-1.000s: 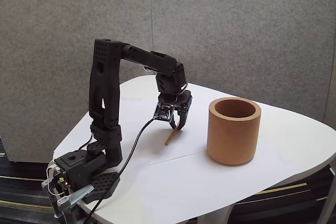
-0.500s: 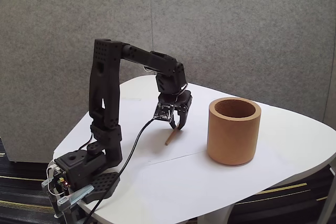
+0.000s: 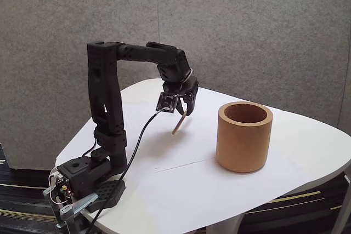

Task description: Grab the pen and put it in the pen holder.

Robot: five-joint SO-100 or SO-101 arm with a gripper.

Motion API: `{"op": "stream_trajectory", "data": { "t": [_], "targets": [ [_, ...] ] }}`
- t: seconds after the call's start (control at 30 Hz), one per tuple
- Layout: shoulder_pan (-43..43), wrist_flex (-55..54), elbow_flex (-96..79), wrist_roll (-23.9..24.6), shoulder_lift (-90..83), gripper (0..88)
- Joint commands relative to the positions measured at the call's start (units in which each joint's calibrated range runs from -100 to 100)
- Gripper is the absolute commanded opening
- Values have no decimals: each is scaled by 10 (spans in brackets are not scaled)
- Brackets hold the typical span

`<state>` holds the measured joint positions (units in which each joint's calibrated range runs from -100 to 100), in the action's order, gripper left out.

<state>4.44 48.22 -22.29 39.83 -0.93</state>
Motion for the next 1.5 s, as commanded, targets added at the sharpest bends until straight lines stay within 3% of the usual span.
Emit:
{"op": "stream_trajectory", "data": {
  "t": [0.0,0.37,0.47,0.67,1.0,1.27,1.47],
  "targets": [
    [13,-4,25,-3,-89,3],
    [13,-17,23,-4,-242,4],
    [12,-55,21,-35,-277,4],
    [11,-120,16,-151,-325,4],
    [11,-169,7,-409,-368,4],
    [3,-260,-133,-621,-475,4],
    [-31,-292,-209,-733,-541,4]
  ]
}}
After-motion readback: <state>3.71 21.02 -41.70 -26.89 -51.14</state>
